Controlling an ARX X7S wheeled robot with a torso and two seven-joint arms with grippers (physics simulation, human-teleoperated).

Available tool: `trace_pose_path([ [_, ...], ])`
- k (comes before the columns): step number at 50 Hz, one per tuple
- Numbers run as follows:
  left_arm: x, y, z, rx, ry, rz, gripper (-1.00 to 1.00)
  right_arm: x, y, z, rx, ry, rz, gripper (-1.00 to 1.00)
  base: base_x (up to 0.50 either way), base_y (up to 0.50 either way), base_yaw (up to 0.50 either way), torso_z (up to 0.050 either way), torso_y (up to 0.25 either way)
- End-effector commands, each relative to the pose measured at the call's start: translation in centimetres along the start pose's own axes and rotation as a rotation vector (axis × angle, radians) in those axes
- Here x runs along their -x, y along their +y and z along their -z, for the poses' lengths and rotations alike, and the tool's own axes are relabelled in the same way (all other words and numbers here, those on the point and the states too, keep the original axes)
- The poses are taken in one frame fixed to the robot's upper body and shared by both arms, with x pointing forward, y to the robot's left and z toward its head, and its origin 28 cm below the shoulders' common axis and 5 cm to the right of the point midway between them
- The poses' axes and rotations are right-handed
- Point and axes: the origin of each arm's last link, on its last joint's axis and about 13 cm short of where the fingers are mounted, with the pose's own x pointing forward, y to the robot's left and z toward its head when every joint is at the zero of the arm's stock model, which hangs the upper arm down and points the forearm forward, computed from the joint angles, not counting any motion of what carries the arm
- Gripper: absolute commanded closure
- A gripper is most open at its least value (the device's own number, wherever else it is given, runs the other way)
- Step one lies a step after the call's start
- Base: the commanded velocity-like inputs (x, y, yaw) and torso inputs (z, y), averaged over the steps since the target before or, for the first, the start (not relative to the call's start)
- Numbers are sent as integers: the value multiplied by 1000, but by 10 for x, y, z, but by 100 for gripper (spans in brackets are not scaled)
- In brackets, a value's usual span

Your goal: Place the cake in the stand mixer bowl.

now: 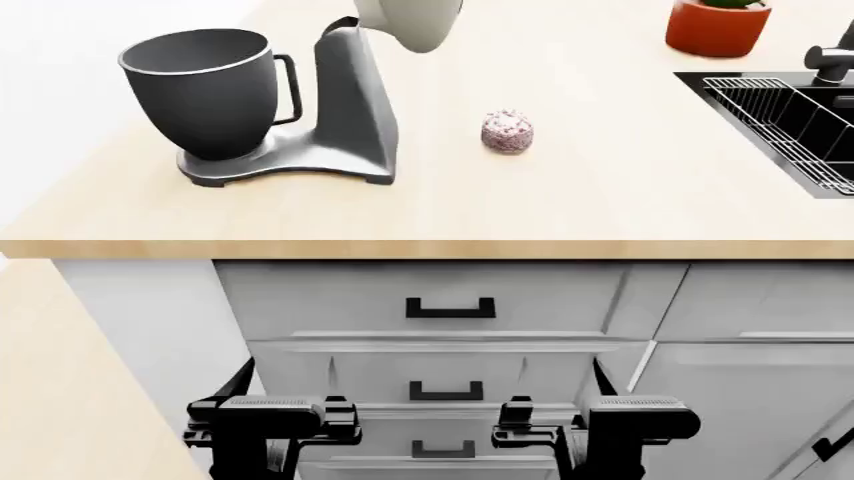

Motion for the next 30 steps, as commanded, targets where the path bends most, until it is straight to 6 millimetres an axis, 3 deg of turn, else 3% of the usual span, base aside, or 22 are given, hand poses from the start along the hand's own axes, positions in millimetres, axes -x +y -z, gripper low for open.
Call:
trace_pose_path([
  [1, -6, -1, -2, 2, 26, -4, -100, -6, 0, -4, 32, 31, 53, -100, 0, 0, 0, 0, 0],
  [3, -12, 0, -8, 5, 30, -58, -100, -12, 0, -10, 138, 7, 156, -100, 0, 0, 0, 0, 0],
  [4, -15, 2, -15, 55, 53, -50, -100, -13, -1, -13, 178, 86, 143, -100, 0, 0, 0, 0, 0],
  [5, -15, 5, -25, 141, 109, -1, -100, -14, -3, -19, 100, 126, 105, -100, 0, 0, 0, 0, 0],
  [7, -7, 7, -37, 140, 165, 32, -100, -10, -8, -27, -3, 140, 4, -100, 0, 0, 0, 0, 0],
  [8, -2, 8, -44, 84, 142, 94, -100, -11, -11, -32, 1, 111, 48, -100, 0, 0, 0, 0, 0],
  [9, 1, 12, -54, -39, 75, 6, -100, -14, -14, -38, 19, 86, 87, -100, 0, 0, 0, 0, 0],
  [16, 20, 38, -125, -77, -105, -101, -100, -13, -32, -101, 50, -88, 96, -100, 0, 0, 0, 0, 0],
  [21, 29, 51, -148, -78, -136, -172, -100, -8, -39, -129, 93, -158, 119, -100, 0, 0, 0, 0, 0],
  [30, 57, 68, -181, -101, -255, -260, -100, -7, -45, -149, 113, -192, 150, -100, 0, 0, 0, 0, 0],
])
